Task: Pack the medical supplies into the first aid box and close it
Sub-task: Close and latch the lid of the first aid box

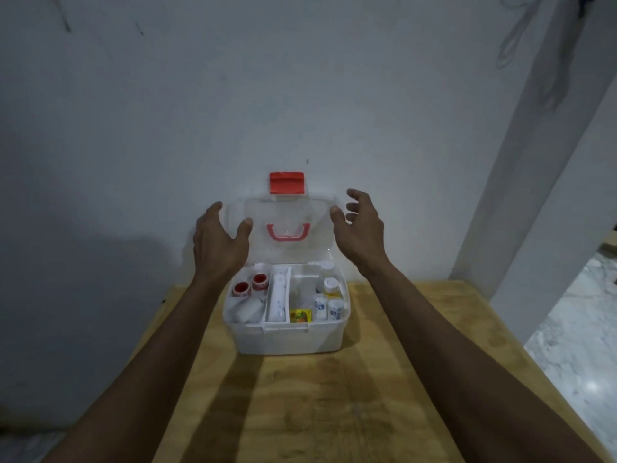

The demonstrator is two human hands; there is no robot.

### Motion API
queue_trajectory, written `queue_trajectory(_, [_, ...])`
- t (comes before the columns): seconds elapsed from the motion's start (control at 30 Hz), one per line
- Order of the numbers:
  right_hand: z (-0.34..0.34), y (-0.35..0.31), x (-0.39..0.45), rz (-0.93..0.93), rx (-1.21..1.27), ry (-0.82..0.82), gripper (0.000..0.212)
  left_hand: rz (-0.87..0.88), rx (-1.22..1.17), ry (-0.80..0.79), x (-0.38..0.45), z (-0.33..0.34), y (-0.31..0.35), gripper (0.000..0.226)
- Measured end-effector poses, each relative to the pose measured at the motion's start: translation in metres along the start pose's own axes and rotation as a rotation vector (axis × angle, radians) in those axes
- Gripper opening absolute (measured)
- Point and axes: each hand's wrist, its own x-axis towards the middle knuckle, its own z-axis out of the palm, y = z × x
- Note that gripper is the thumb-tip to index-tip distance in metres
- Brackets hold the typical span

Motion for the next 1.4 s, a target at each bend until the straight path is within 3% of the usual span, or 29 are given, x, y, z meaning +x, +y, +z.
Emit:
queue_trajectory(0.17, [0.011, 0.001, 0.011, 0.066, 0.055, -0.011, 0.043, -0.087, -0.089, -0.042, 0.017, 0.005, 0.002, 0.063])
queue_trajectory(0.43, [0.003, -0.002, 0.001, 0.038, 0.063, 0.006, 0.04, -0.056, -0.085, -0.006, 0.003, 0.0, 0.011, 0.056])
queue_trajectory(0.67, [-0.007, -0.008, -0.024, 0.004, -0.015, -0.014, 0.044, -0.1, -0.093, -0.029, -0.021, -0.018, 0.019, 0.067])
queue_trajectory(0.77, [-0.009, -0.004, -0.04, -0.002, -0.066, -0.053, 0.045, -0.081, -0.094, -0.031, -0.036, -0.025, 0.017, 0.053])
queue_trajectory(0.93, [-0.016, 0.003, -0.071, -0.005, -0.082, -0.1, 0.043, -0.036, -0.03, -0.09, -0.063, -0.034, -0.001, 0.073])
queue_trajectory(1.4, [-0.014, 0.036, -0.124, -0.07, -0.201, -0.144, 0.04, 0.034, 0.093, -0.182, -0.118, -0.034, -0.026, 0.062])
